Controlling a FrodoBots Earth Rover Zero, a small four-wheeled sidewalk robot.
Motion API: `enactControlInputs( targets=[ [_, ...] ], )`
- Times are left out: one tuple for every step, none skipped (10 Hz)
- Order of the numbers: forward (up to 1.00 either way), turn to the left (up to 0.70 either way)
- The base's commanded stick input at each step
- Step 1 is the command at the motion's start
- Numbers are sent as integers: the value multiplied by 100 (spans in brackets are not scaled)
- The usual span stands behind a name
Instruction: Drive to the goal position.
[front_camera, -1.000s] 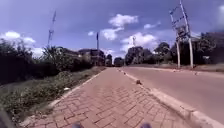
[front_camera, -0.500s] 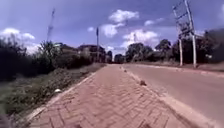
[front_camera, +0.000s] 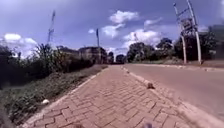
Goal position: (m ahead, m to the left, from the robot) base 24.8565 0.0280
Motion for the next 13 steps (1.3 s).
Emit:
enactControlInputs(
  targets=[
    [100,0],
    [100,0],
    [100,0],
    [100,0],
    [100,0],
    [100,0],
    [100,0],
    [100,0],
    [100,0],
    [100,0],
    [100,0],
    [100,0],
    [100,-3]
  ],
)
